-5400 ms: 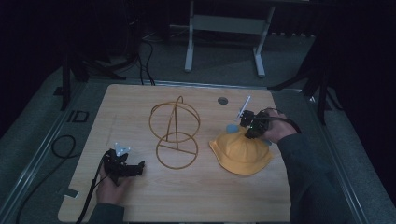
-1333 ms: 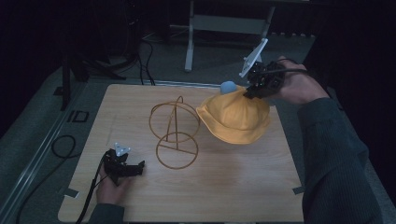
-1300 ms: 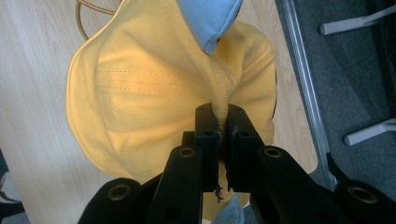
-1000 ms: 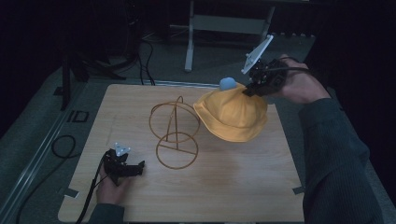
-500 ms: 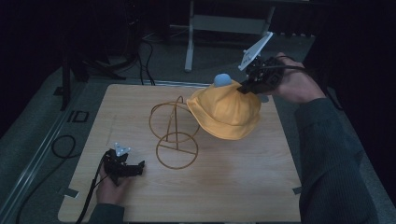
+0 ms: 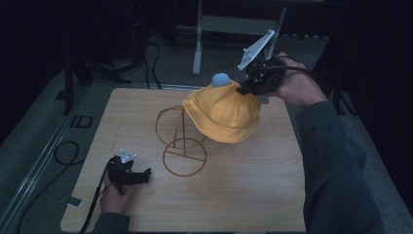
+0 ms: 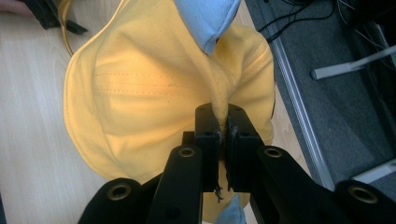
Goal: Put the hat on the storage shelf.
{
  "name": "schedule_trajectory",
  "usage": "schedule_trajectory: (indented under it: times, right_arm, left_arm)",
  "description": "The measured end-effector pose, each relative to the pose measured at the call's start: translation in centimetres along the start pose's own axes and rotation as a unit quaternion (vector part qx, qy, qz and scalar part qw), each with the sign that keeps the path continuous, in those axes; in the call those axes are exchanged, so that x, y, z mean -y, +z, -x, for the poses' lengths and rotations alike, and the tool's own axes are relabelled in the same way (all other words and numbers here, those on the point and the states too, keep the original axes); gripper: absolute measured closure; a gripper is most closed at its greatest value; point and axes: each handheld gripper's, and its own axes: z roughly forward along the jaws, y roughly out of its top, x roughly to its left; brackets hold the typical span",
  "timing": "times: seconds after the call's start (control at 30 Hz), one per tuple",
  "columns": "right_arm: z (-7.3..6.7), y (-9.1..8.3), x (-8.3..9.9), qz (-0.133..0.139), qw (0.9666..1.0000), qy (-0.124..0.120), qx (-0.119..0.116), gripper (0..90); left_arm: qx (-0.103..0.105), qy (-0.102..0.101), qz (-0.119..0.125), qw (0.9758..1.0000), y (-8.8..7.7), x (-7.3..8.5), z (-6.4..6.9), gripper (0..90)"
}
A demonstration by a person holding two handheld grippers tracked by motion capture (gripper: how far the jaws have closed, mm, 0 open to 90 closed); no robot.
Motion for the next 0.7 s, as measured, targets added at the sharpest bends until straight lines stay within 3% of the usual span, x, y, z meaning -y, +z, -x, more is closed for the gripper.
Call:
schedule_trajectory:
  times: [0.33,0.7]
  right_arm:
    - [-0.4,0.2,-1.7,0.014,0.9999,-0.008,0.003,85.2]
    - [-1.3,1.7,-4.1,0.013,0.9996,-0.026,-0.002,85.2]
  left_arm:
    - [0.000,0.000,0.000,1.0000,0.0,0.0,0.0,0.8]
    - [0.000,0.000,0.000,1.0000,0.0,0.0,0.0,0.8]
